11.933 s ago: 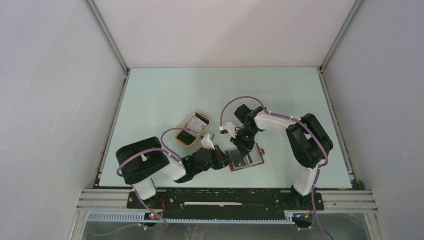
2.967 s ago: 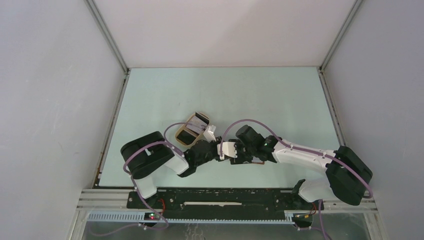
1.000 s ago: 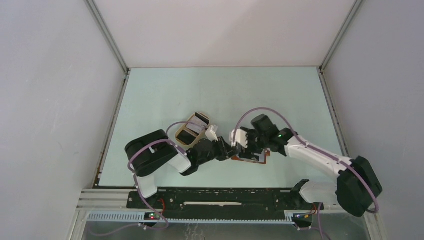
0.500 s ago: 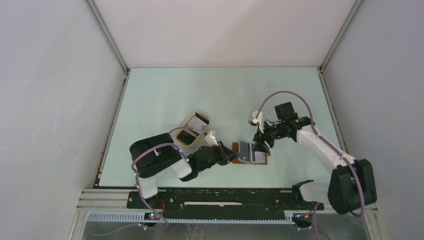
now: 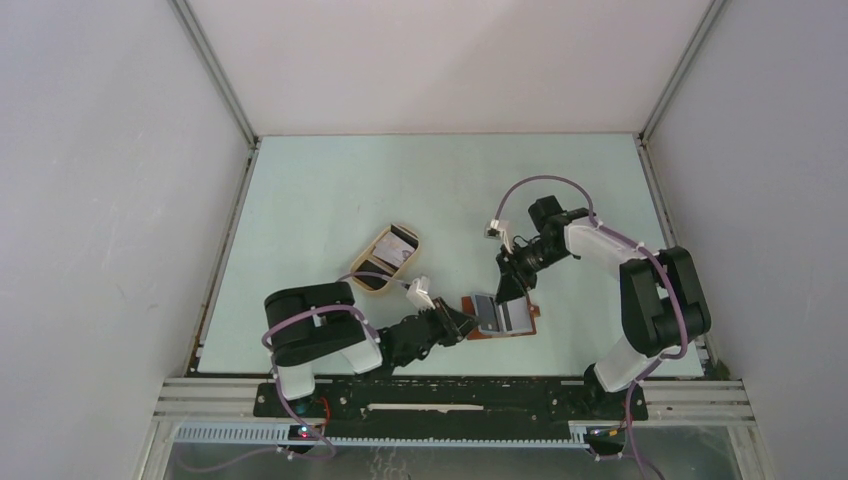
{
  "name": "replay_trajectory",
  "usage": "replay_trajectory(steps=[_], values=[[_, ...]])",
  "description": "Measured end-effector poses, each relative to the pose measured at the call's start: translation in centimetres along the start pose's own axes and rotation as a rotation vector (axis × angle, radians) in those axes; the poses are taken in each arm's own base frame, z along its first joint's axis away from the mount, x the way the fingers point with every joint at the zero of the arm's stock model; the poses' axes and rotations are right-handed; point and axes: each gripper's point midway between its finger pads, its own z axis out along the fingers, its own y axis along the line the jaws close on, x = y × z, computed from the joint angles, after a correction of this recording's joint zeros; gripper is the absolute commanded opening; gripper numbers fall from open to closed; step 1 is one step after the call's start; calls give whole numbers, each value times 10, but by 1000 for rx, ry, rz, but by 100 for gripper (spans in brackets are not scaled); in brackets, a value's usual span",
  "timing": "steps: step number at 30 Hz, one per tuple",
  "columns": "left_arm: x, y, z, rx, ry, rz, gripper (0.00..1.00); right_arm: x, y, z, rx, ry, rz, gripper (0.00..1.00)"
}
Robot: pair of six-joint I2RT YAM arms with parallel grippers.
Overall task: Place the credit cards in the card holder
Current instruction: Turn over the card slot in the card holder.
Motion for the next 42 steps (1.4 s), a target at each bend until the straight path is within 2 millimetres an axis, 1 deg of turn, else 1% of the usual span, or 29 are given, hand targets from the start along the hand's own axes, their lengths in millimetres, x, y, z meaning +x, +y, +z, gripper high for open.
replay_trajectory(steps=[3,9,13,14,15,17,18,19,21,23,24,29,34,38,42], values=[[-4,-1,1,11,-5,12,27,-2,3,0,-12,-4,7,40],[-11,-3,5,42,-2,12,26,-5,9,1,-35,-8,29,52],[-9,0,6,46,8,10,28,-14,19,0,-29,-26,-41,58],[-9,-1,6,51,12,11,28,-18,22,-2,-21,-39,-83,63],[-9,-2,6,57,15,14,28,-21,27,-5,-8,-57,-150,71],[-11,-4,6,68,14,15,28,-22,44,-12,17,-100,-312,94],[-12,-5,6,73,16,17,28,-19,54,-16,39,-133,-423,99],[-12,-6,6,77,19,17,28,-16,62,-17,41,-142,-461,100],[-13,-6,7,82,21,21,28,-9,73,-17,67,-177,-610,100],[-14,-7,7,89,27,23,28,2,76,-12,75,-169,-677,100],[-15,-7,7,91,27,23,28,3,75,-10,80,-161,-695,100],[-17,-7,8,96,33,28,28,2,54,7,128,-89,-718,100],[-17,-7,8,97,36,34,27,4,44,20,158,-35,-689,100],[-18,-8,9,102,35,34,27,8,34,27,180,16,-637,100],[-18,-10,10,107,34,34,27,13,27,28,205,43,-607,100]])
